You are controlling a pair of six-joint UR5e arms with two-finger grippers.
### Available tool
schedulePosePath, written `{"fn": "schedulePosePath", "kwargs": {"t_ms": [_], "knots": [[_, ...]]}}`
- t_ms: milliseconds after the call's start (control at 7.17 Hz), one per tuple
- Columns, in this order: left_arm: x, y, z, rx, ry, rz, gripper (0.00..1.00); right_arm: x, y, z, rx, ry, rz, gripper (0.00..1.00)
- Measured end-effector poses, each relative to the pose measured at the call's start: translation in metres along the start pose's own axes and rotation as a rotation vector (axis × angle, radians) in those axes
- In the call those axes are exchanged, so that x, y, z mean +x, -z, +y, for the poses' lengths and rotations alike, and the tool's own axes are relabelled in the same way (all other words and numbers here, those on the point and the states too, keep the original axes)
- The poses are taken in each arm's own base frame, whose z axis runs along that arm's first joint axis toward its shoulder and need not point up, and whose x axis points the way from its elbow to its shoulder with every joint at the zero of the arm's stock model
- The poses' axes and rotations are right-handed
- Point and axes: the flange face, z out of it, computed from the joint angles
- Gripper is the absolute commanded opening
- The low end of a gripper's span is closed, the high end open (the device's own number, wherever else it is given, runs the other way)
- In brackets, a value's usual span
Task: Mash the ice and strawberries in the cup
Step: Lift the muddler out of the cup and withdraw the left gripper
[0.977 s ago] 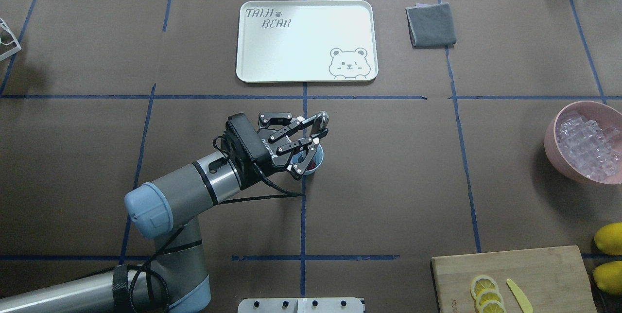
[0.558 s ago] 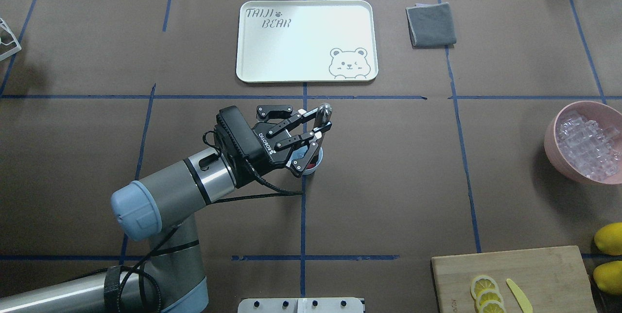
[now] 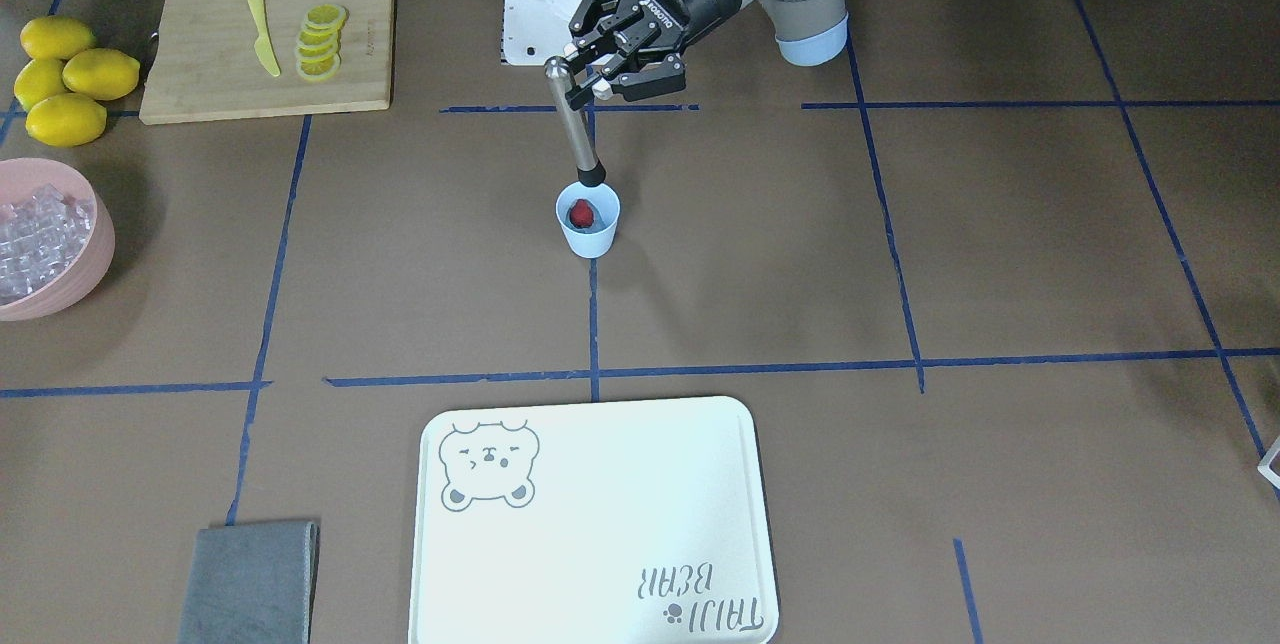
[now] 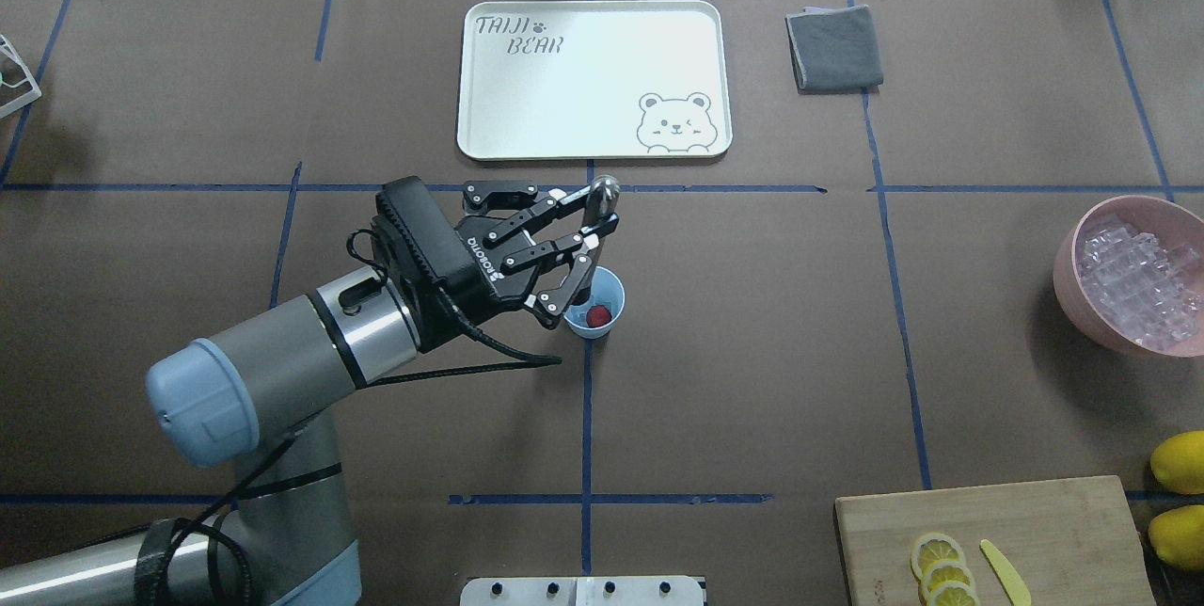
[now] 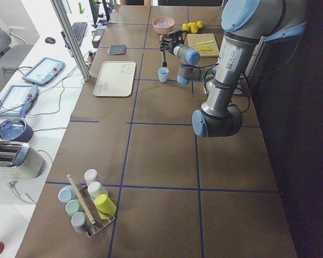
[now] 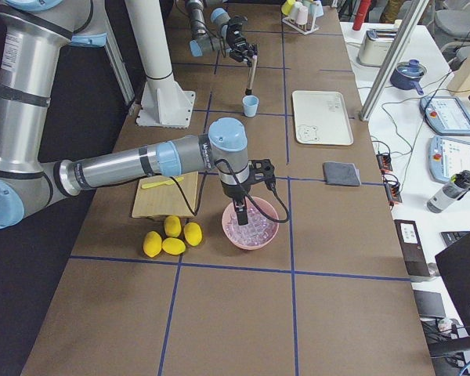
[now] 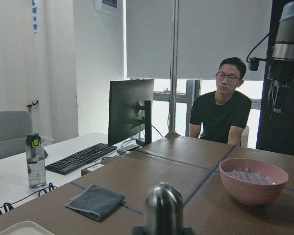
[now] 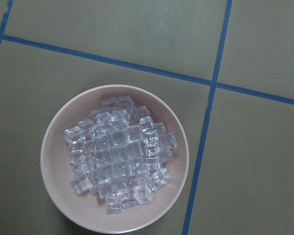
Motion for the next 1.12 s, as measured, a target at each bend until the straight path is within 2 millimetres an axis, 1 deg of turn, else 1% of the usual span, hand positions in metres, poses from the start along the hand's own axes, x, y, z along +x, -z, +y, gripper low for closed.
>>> {"fn": "schedulePosePath", "kwargs": {"t_ms": [140, 279, 419, 558, 698, 837, 977, 1116], "knots": [[-0.018, 0.02, -0.004, -0.041, -0.022, -0.034, 0.0, 0.0, 0.0, -0.001, 0.001, 0.001, 0.0, 1.0], [-0.034, 0.032, -0.01, -0.101, -0.047, -0.08, 0.0, 0.0, 0.001, -0.002, 0.004, 0.002, 0.0, 1.0], [-0.047, 0.042, -0.009, -0.163, -0.053, -0.122, 0.0, 0.0, 0.002, -0.002, 0.006, 0.002, 0.0, 1.0], [-0.069, 0.058, 0.007, -0.234, -0.055, -0.172, 0.0, 0.0, 0.003, -0.002, 0.009, 0.001, 0.001, 1.0], [-0.1, 0.082, 0.027, -0.314, -0.075, -0.233, 0.0, 0.002, 0.004, -0.001, 0.012, -0.003, 0.003, 1.0], [-0.135, 0.104, 0.038, -0.401, -0.095, -0.287, 0.0, 0.003, 0.006, 0.0, 0.015, -0.008, 0.005, 1.0], [-0.175, 0.127, 0.04, -0.498, -0.091, -0.313, 0.0, 0.004, 0.007, 0.002, 0.016, -0.011, 0.006, 1.0], [-0.22, 0.159, 0.043, -0.602, -0.052, -0.325, 0.0, 0.005, 0.008, 0.002, 0.017, -0.013, 0.006, 1.0]]}}
